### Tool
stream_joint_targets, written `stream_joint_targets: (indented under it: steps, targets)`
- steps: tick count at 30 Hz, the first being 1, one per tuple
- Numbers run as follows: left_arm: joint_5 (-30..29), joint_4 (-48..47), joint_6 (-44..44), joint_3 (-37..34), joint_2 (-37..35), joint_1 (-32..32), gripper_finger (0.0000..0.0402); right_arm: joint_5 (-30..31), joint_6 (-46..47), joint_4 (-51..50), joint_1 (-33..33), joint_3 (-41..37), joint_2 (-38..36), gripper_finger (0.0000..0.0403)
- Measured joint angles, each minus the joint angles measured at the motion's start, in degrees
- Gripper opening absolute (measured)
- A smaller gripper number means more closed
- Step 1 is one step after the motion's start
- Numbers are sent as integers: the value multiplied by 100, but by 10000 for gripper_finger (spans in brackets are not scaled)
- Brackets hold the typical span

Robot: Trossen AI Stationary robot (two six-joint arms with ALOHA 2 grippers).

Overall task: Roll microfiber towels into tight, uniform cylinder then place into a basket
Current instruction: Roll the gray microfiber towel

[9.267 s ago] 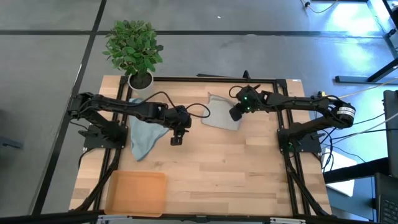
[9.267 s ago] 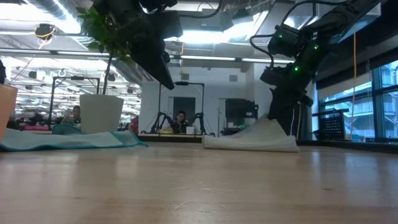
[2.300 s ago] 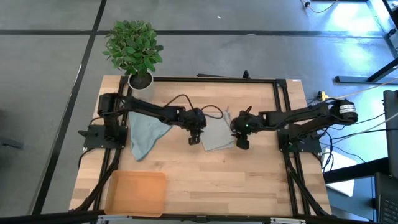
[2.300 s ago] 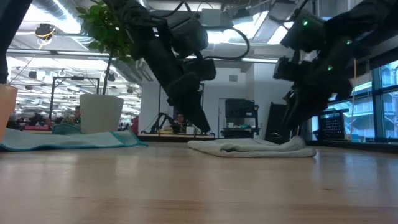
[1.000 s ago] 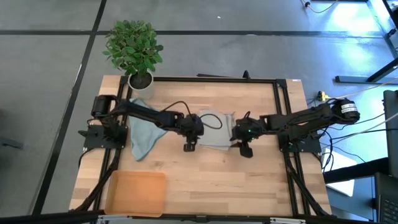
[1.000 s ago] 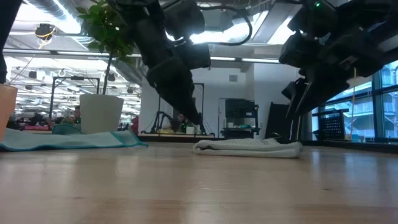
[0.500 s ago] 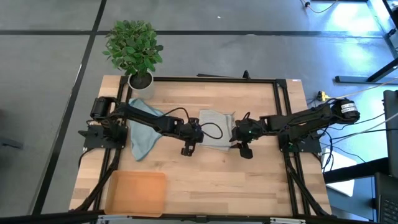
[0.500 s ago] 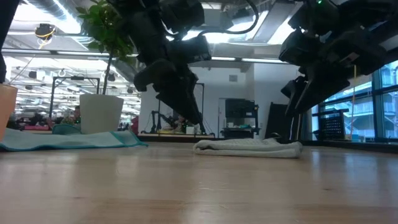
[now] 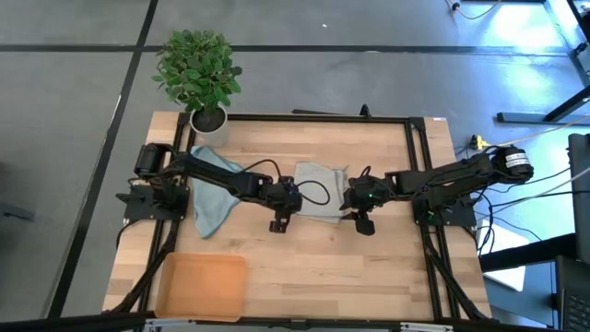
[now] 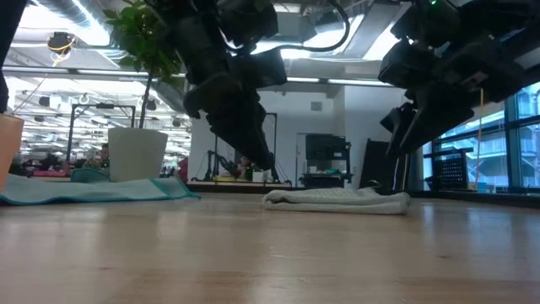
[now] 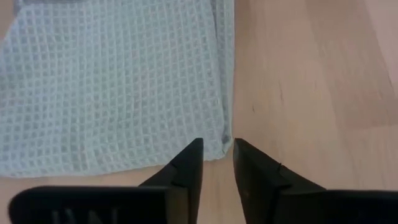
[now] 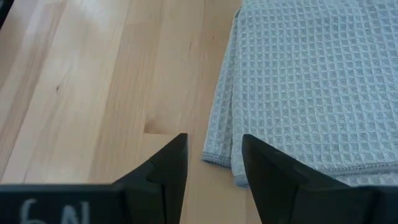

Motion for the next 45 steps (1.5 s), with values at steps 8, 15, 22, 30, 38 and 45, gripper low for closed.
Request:
stream_joint_targets:
  steps: [8,15,22,30,38,45]
  targets:
    - [14,140,-3,0,0,-47,103,0,-121,29,115,0,0,154]
    - [-11,370,115,9,386,-114,104,20,-368,29,202,0,0,154]
    - [-435,321,674,2,481,-229,104,59,-404,28,227,0,66,154]
    - [-461,466,723,4,747,-170,104,149,-403,190,227,0,234,154]
    - [-505,509,756,26,931,-245,103,204,-432,413,251,-2,756,154]
    - [-399,470,726,20,942,-164,75,704,-517,562,251,-4,1229,154]
